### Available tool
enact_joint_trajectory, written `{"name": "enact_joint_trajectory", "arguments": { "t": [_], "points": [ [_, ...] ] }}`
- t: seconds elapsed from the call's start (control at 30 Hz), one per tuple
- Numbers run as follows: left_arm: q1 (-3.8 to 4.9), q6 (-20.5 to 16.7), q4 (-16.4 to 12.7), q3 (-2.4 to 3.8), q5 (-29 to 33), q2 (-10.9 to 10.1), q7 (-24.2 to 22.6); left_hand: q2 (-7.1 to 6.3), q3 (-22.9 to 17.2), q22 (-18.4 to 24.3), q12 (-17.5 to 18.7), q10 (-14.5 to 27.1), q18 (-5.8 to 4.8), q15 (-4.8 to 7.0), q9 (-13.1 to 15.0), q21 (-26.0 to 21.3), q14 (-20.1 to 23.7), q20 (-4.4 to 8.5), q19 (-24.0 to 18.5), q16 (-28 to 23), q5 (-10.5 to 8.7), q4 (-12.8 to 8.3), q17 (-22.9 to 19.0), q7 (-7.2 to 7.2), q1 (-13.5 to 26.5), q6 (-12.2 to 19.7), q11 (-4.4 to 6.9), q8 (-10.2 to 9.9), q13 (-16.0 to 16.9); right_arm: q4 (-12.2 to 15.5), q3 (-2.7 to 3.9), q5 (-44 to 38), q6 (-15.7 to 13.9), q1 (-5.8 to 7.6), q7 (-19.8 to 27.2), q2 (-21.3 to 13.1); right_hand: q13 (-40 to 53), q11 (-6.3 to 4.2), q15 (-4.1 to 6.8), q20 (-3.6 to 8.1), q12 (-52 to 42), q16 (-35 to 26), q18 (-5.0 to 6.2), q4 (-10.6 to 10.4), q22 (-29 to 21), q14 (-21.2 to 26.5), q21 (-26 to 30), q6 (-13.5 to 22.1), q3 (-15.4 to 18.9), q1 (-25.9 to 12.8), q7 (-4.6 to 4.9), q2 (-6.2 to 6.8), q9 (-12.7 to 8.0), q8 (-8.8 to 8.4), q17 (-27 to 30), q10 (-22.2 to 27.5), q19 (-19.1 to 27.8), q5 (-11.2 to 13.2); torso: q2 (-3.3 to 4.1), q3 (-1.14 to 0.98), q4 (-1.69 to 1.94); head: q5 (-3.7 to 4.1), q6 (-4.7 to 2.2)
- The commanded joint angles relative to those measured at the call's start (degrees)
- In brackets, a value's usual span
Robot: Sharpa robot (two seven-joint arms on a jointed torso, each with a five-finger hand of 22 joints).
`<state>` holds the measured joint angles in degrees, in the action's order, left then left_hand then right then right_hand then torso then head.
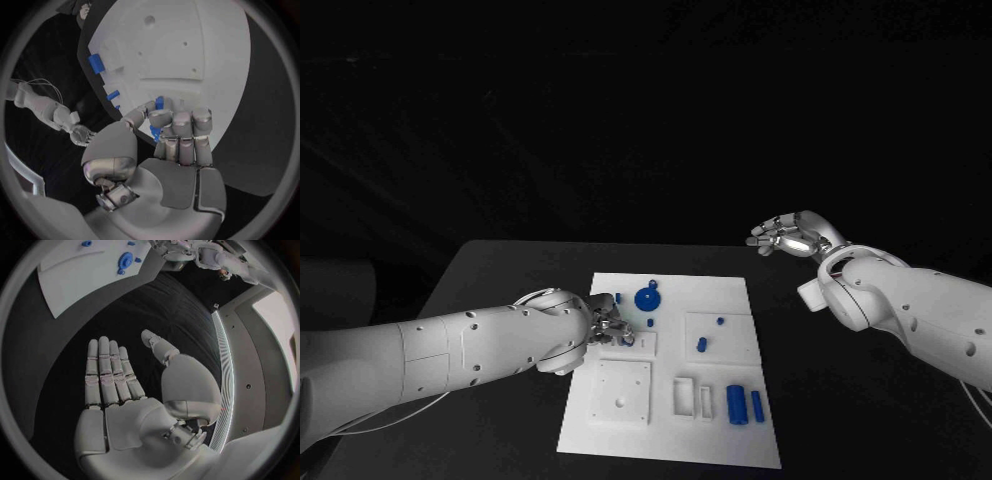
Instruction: Assemble the parts on the task board
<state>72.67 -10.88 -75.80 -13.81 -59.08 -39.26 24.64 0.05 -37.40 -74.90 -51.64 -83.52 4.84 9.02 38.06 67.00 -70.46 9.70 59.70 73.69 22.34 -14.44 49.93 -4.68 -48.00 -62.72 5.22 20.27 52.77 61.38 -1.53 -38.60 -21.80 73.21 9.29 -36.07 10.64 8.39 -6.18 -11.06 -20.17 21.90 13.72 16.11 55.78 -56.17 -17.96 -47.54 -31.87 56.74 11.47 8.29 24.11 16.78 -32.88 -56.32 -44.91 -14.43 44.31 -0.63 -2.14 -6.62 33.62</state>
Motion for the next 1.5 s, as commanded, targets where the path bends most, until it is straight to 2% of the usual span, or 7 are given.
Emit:
{"name": "enact_joint_trajectory", "arguments": {
  "t": [0.03,0.6,0.9,1.03,1.1,1.5],
  "points": [
    [-0.14,1.3,-0.2,-0.04,-0.3,0.0,-0.2,0.69,-2.8,-1.1,-0.2,1.7,1.22,3.58,0.0,0.3,-3.0,6.15,-0.3,0.3,0.09,-2.3,-0.1,4.92,-0.1,-5.9,1.47,0.1,-0.1,0.1,0.03,0.0,0.9,0.01,0.3,0.0,-0.1,-0.02,-0.33,-0.35,0.2,-0.4,0.17,-0.1,-0.1,0.0,0.3,0.3,0.4,0.5,0.00,-0.29,-0.1,0.26,0.1,-0.4,-0.1,-0.4,-0.02,0.01,0.03,-0.06,0.01],
    [-0.17,1.4,-0.2,-0.03,-0.2,-0.2,0.0,0.55,-3.3,-1.0,-0.4,1.9,1.33,3.63,0.4,0.4,-2.9,6.12,-0.4,0.4,0.96,-2.3,-0.3,5.05,-0.1,-6.3,1.58,0.2,-0.3,0.0,0.03,0.0,1.0,0.01,0.3,0.1,-0.4,0.00,-0.38,-0.42,0.4,-0.5,0.21,-0.1,-0.1,0.0,0.4,0.3,0.4,0.5,0.00,-0.33,-0.1,0.27,0.1,-0.5,0.0,-0.4,0.01,0.04,0.01,-0.22,-0.14],
    [-0.17,3.4,0.0,-0.03,-0.2,0.3,0.1,0.71,-3.4,-1.0,-0.6,1.8,1.33,3.64,0.7,0.6,-2.9,6.05,-0.6,0.6,1.43,-2.3,-0.4,5.10,0.4,-6.5,1.62,0.3,-0.5,-0.1,0.03,0.0,1.1,0.01,0.1,0.1,-0.6,0.00,-0.44,-0.48,0.4,-0.6,0.23,0.0,-0.1,0.0,0.5,0.3,0.5,0.6,0.00,-0.34,-0.2,0.28,0.2,-0.6,0.1,-0.4,-0.01,0.02,-0.04,-0.19,-0.08],
    [-0.17,3.8,0.0,-0.03,-0.2,0.4,0.0,0.86,-3.3,-1.0,-0.7,1.7,1.33,3.64,0.8,0.7,-2.9,6.01,-0.6,0.7,1.17,-2.3,-0.4,5.12,0.8,-6.6,1.64,0.3,-0.6,-0.1,0.03,0.0,1.2,0.01,0.1,0.1,-0.7,0.00,-0.45,-0.50,0.5,-0.6,0.23,0.0,-0.1,0.1,0.6,0.3,0.5,0.6,0.00,-0.34,-0.2,0.29,0.2,-0.6,0.1,-0.4,0.00,0.00,-0.03,-0.19,-0.01],
    [-0.17,3.8,0.0,-0.03,-0.2,0.5,-0.1,0.99,-3.1,-0.9,-0.9,1.8,1.31,3.73,1.3,0.7,-2.8,5.95,-0.6,0.9,0.71,-2.2,-0.6,5.41,1.7,-7.7,1.88,1.0,-0.8,-0.1,0.03,-0.1,1.3,0.01,0.1,0.1,-0.7,0.01,-0.46,-0.52,0.5,-0.7,0.23,0.0,-0.1,0.1,0.6,0.3,0.5,0.6,0.00,-0.33,-0.2,0.29,0.2,-0.6,0.1,-0.4,-0.02,-0.01,0.01,-0.16,0.03],
    [-0.16,3.7,0.0,-0.03,-0.2,0.8,-0.4,1.18,-3.1,-0.8,-1.1,1.8,1.36,3.86,1.7,0.8,-2.8,5.95,-0.6,1.1,0.05,-2.1,-0.7,5.60,2.4,-8.1,2.05,1.5,-1.1,-0.2,0.03,-0.1,1.4,0.01,0.0,0.3,-1.1,0.01,-0.51,-0.62,0.6,-0.8,0.26,-0.1,-0.2,0.1,0.8,0.3,0.5,0.7,0.00,-0.37,-0.3,0.30,0.2,-0.7,0.3,-0.8,0.00,-0.01,0.01,-0.11,-0.03]
  ]
}}
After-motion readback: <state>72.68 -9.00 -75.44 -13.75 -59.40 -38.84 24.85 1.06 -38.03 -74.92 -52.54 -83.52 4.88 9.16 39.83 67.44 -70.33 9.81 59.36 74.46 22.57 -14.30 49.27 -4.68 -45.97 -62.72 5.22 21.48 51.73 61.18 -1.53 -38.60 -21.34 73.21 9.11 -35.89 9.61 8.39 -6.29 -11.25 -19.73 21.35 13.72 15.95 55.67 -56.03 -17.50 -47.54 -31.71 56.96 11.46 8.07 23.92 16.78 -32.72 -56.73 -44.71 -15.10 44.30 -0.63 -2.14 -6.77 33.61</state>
